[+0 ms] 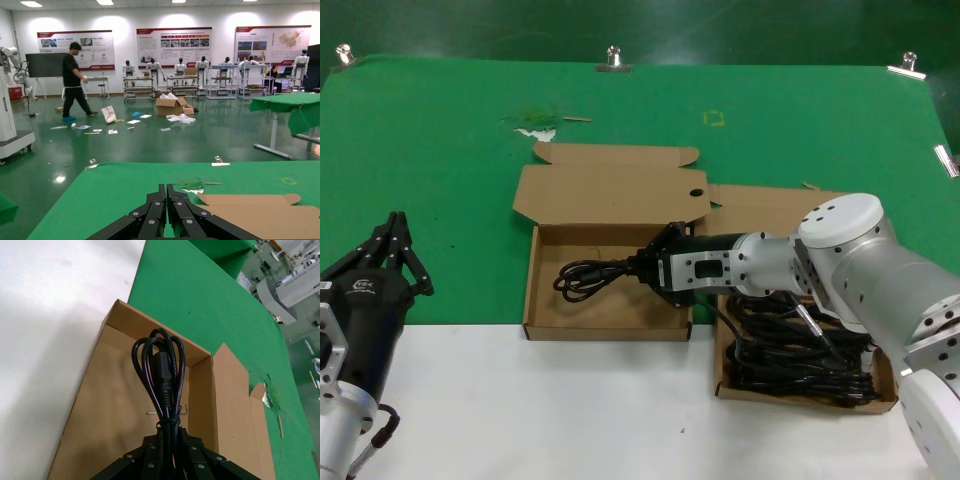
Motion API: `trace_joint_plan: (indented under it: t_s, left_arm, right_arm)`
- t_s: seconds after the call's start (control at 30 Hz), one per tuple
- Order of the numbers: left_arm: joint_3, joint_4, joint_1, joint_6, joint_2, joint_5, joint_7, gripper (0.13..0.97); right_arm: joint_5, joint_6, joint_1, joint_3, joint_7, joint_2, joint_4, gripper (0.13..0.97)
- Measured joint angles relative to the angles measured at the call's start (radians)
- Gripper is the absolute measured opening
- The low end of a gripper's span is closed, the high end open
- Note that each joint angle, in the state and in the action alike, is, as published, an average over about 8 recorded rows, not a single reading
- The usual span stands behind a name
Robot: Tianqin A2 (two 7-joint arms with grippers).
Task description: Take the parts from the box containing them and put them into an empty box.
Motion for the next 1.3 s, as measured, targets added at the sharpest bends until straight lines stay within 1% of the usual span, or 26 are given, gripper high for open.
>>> trace_joint_plan:
  t_s: [0.37,0.77,1.07,1.3]
  left_arm:
    - [0.0,0.0,0.0,0.0,0.0,0.0,0.0,0.151]
    - [0.0,0.0,0.0,0.0,0.0,0.0,0.0,0.151]
    - [0.0,0.0,0.0,0.0,0.0,0.0,0.0,0.151]
    - [0.0,0.0,0.0,0.0,0.0,0.0,0.0,0.151]
  right_arm:
    - [0.042,0.018,-0.005,-0.01,-0.042,0.0,0.0,0.191]
    - [0.043,0.022,-0.005,-0.01,-0.055,0.0,-0.003,0.191]
    - [0.038,0.021,-0.007,-0.011,-0.055,0.0,-0.003,0.226]
    - [0.04,0.021,-0.009,-0.014,-0.056,0.0,-0.002,0.314]
